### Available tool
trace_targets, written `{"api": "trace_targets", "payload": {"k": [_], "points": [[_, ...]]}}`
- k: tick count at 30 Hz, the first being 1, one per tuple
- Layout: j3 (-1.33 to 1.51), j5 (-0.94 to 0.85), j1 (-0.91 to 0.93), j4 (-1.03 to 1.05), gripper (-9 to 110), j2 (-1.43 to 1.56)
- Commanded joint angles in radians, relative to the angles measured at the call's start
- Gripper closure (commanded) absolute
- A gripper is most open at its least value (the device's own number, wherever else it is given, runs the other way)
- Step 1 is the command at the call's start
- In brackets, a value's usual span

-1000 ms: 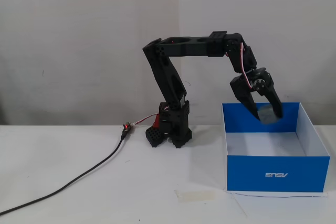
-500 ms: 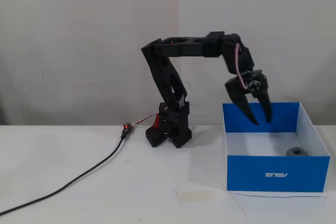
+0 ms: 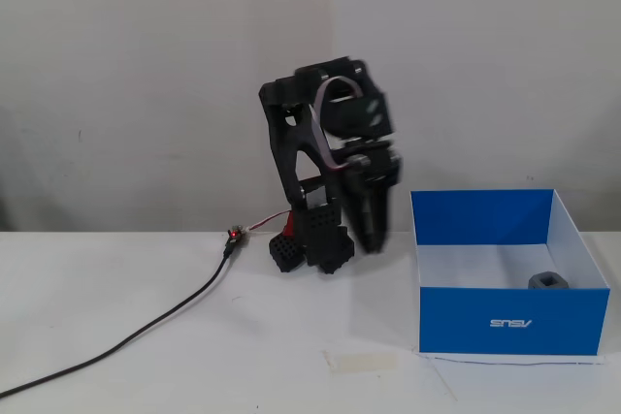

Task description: Pick the gray block and keep it in the box.

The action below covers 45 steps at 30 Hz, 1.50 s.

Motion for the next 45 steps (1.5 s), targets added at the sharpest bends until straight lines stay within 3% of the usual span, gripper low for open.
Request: {"api": "trace_targets", "payload": {"k": [1,10,22,33,45], "points": [[0.064,-0.021,0.201,-0.06,99,0.104],[0.474,-0.011,0.42,-0.284,101,0.48],[0.885,0.089,0.463,-0.44,101,0.976],[1.126,0.107,0.451,-0.36,101,1.299],[1.172,0.107,0.459,-0.318,101,1.298]]}}
